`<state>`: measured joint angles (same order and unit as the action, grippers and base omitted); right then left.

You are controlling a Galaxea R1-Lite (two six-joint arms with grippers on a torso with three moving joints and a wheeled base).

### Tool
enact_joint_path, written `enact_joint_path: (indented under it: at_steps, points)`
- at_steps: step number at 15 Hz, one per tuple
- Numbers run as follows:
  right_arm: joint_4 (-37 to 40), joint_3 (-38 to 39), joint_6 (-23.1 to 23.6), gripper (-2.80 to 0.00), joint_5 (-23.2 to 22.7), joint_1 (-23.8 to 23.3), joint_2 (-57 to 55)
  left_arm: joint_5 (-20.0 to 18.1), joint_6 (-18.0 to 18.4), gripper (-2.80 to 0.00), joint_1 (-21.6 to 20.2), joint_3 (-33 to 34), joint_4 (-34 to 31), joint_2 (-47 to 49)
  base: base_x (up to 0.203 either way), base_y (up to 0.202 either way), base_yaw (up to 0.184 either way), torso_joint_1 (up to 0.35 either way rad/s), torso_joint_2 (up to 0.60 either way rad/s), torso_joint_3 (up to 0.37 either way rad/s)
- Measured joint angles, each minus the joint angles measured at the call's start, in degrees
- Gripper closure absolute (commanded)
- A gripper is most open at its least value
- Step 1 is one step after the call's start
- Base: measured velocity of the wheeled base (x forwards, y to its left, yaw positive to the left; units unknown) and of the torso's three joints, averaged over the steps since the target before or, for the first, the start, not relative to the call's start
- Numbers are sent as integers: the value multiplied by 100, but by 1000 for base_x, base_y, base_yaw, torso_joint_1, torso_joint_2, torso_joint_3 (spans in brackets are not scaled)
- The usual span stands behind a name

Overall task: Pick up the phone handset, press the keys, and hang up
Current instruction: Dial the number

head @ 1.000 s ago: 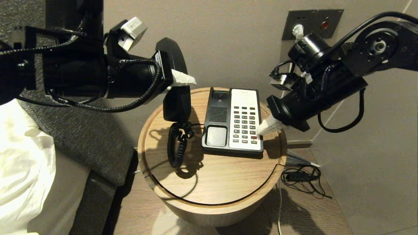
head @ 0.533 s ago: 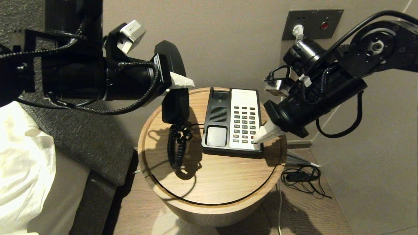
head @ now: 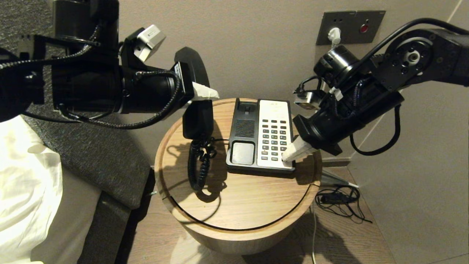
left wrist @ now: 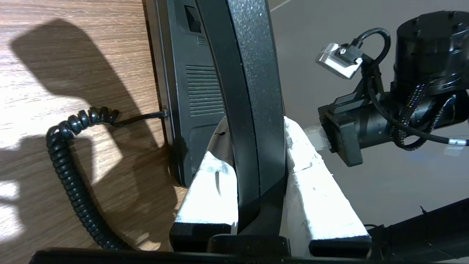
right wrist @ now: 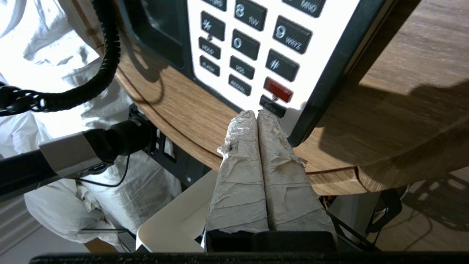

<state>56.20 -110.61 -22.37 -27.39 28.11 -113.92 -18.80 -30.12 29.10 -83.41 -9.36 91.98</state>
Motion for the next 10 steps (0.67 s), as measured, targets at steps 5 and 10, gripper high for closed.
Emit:
enact_joint_path:
  at_steps: [5, 10]
  points:
    - [-13, -5, 7, 0, 27, 0, -71, 4, 9, 0, -2, -9, 3, 24, 0, 0, 0, 0, 0, 0]
    - [-166, 18, 16, 0, 173, -2, -110, 10, 8, 0, 0, 2, 11, 30, 0, 0, 0, 0, 0, 0]
